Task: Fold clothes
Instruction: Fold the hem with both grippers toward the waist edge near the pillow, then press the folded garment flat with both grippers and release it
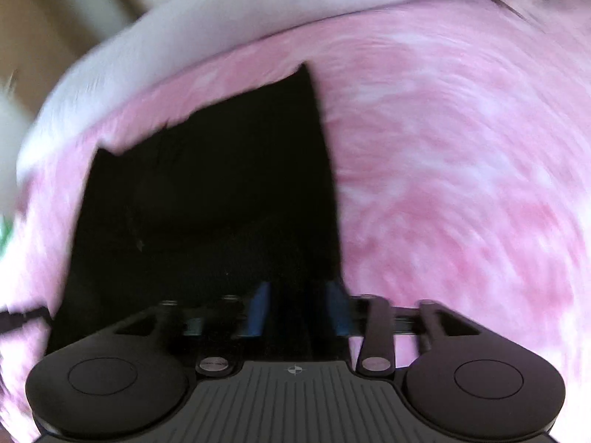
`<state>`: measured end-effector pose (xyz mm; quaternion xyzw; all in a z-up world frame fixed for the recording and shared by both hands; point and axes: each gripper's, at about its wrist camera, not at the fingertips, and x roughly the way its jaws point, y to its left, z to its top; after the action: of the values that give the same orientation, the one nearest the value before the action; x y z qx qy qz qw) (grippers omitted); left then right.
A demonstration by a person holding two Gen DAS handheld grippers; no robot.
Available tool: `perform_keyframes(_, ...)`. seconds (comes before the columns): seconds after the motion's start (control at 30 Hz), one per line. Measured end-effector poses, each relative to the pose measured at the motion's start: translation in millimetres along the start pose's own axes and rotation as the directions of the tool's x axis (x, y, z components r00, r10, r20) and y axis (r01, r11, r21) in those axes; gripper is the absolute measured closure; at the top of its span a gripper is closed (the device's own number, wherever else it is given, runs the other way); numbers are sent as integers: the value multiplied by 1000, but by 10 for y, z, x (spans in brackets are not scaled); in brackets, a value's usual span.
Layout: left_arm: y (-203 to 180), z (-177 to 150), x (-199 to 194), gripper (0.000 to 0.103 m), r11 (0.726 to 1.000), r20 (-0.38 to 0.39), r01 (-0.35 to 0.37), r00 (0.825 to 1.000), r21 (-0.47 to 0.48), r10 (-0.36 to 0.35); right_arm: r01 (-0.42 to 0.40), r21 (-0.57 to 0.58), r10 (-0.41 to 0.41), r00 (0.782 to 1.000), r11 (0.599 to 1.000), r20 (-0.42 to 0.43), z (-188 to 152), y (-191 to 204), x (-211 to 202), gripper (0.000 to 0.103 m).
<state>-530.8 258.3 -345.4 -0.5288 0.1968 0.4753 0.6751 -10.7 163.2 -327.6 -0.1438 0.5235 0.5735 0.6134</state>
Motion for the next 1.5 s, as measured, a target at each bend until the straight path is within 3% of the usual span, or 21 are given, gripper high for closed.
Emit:
perform_keyframes(0.1,187,-302,-358,62,985,-36,-4,999,-170,-2,-36,214,42,999,976,-24,-301,-288,-313,53)
perform_keyframes(0.17,316,-558,-460,59,948,-44,17,999,-318,-33,-37,347,53,998,937,-38,-584,-453,-475,53)
perform_keyframes(0.3,520,-966,-474,59,821,-5,67,996,-567,-85,-58,563,93,995,824,-32,-1066,-650,-588,53)
perform_keyframes(0.4,601,-1070,-352,59,739,71,115,993,-664,-91,-81,616,107,994,784,-5,-1137,-658,-527,53)
perform_keyframes(0.5,642,-1092,-231,60,733,77,89,996,-675,-50,-97,651,105,994,753,26,-1179,-671,-443,53)
perform_keyframes(0.57,679,-1118,-151,69,737,68,77,997,-671,-42,-104,660,93,994,744,53,-1183,-692,-375,54)
perform_keyframes(0.6,691,-1102,-141,72,747,68,73,997,-661,-37,-116,666,95,993,737,67,-1183,-701,-357,59)
perform_keyframes(0.63,702,-1087,-131,83,757,68,69,997,-650,-32,-107,650,91,994,753,58,-1152,-690,-347,87)
perform_keyframes(0.67,683,-1047,-149,90,779,73,63,997,-623,-23,-94,629,85,995,772,46,-1114,-676,-339,89)
perform_keyframes(0.8,453,-723,-361,92,924,95,41,995,-380,-5,-81,502,48,996,861,79,-847,-537,-488,96)
perform_keyframes(0.87,358,-591,-447,92,968,95,28,995,-248,-4,-117,466,59,989,877,136,-683,-498,-643,96)
perform_keyframes(0.9,326,-545,-465,92,982,88,17,996,-187,0,-96,446,46,991,890,123,-661,-511,-623,97)
perform_keyframes(1.03,400,-613,-194,90,997,-24,-75,997,-22,75,26,384,-29,1000,923,3,-677,-631,-373,97)
perform_keyframes(1.07,414,-636,-110,90,995,-53,-102,993,24,103,23,385,-25,1000,923,1,-687,-638,-367,97)
perform_keyframes(1.13,357,-612,-151,90,994,-35,-93,995,63,96,-2,384,-6,1000,923,21,-689,-626,-416,96)
perform_keyframes(1.2,376,-628,-151,86,995,-59,-96,993,38,98,-27,382,12,999,924,42,-692,-614,-464,96)
perform_keyframes(1.27,395,-643,-152,80,995,-83,-99,992,13,99,7,339,-13,1000,941,15,-639,-582,-494,89)
perform_keyframes(1.4,251,-554,-341,75,987,-79,-159,984,37,161,83,240,-75,996,967,-42,-521,-513,-551,65)
perform_keyframes(1.5,99,-397,-398,70,976,-49,-173,982,133,181,139,135,-132,990,981,-53,-387,-413,-594,62)
